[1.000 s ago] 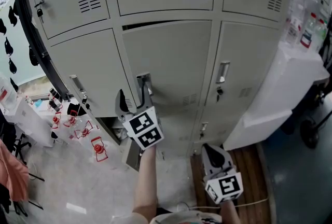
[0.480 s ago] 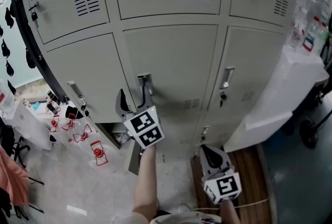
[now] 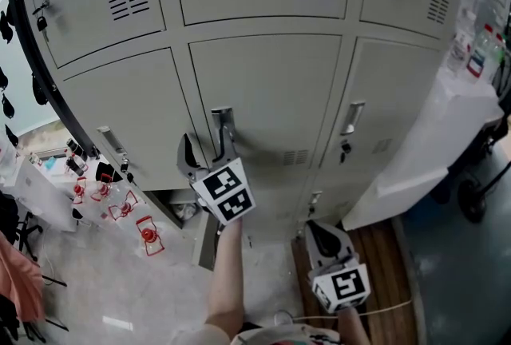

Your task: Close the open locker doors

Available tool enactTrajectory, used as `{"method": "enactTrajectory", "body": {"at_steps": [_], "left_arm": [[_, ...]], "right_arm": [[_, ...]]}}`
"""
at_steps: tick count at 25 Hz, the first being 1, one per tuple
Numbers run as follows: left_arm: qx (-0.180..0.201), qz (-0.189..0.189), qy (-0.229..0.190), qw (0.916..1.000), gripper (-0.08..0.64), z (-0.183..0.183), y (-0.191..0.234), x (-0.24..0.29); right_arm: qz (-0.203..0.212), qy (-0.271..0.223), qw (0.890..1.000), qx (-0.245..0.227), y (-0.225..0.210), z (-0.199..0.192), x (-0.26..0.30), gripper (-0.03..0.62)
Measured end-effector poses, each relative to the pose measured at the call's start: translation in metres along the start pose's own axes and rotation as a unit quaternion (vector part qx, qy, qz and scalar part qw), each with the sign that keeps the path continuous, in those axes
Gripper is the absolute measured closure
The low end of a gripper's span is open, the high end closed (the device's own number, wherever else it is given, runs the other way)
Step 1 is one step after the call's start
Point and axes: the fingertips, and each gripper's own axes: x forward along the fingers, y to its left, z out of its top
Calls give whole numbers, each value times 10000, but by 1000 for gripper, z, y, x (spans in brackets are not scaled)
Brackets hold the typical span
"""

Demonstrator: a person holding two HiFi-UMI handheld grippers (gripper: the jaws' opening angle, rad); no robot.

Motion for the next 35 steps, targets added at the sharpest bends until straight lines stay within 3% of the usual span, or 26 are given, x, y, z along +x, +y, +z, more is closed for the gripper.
{"method": "enactTrajectory", "body": {"at_steps": [9, 15, 21, 27, 35], "left_arm": [[-94, -83, 28, 9999, 247, -5, -1, 6], [59, -243, -226, 9994, 249, 7, -1, -12], [30, -668, -509, 9965, 249, 16, -9, -57], [-86, -627, -51, 9980, 249, -46, -7, -109], [-111, -90, 683, 9976, 249, -146, 15, -199]], "right_arm": [[-184, 5, 9998, 108, -3, -2, 2, 586], [-254, 1, 9997, 70, 3, -3, 3, 586], [70, 41, 9999, 87, 33, -8, 9, 586], [604, 353, 9973, 233, 68, -25, 1, 586], [1086, 818, 9903, 292, 90, -82, -31, 586]]}}
